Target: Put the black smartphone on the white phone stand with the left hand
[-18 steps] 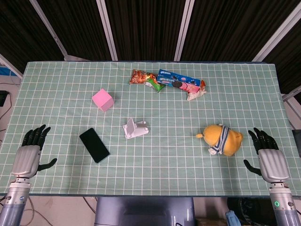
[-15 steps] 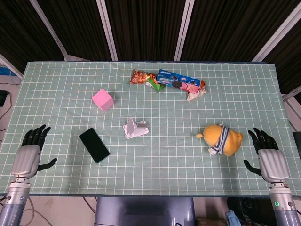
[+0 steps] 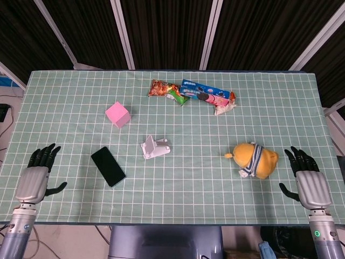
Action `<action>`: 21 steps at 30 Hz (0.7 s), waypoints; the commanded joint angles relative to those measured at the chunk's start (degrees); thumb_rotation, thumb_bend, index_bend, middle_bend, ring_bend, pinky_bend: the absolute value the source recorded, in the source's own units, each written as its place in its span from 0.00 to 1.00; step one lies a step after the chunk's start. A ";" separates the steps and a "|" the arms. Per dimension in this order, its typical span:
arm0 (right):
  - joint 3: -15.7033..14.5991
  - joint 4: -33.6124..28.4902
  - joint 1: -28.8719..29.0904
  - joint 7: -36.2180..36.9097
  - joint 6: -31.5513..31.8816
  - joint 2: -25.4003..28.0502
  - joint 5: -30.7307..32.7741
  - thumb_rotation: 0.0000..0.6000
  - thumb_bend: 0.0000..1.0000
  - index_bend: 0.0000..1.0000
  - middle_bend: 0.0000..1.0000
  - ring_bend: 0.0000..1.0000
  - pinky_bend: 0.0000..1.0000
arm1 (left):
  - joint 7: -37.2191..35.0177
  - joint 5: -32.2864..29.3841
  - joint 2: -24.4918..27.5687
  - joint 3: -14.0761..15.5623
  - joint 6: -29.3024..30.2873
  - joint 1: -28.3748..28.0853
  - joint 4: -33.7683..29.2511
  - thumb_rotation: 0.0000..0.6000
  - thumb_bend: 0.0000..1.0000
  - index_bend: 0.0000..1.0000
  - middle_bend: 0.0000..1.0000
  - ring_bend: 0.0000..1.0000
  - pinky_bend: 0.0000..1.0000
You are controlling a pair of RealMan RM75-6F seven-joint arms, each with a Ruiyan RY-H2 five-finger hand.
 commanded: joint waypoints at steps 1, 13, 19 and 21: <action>0.05 0.00 0.04 0.00 -0.12 0.01 0.15 1.00 0.37 0.00 0.00 0.00 0.14 | 0.90 0.82 0.40 0.28 -1.25 -0.96 0.39 1.00 0.12 0.00 0.00 0.00 0.00; 0.40 -0.18 0.53 -0.17 -1.07 0.04 1.10 1.00 0.37 0.00 0.00 0.00 0.14 | 12.30 -4.04 3.89 -1.33 -22.28 -13.94 2.15 1.00 0.12 0.00 0.00 0.00 0.00; 0.46 -0.27 0.59 -0.46 -1.12 0.00 1.35 1.00 0.37 0.00 0.00 0.00 0.14 | 18.38 -8.88 4.37 -2.46 -31.24 -20.92 2.54 1.00 0.12 0.01 0.01 0.00 0.00; 0.48 -0.33 0.60 -0.49 -1.13 0.00 1.43 1.00 0.37 0.00 0.00 0.00 0.14 | 19.54 -10.41 4.37 -2.43 -33.26 -22.59 2.61 1.00 0.12 0.02 0.03 0.00 0.00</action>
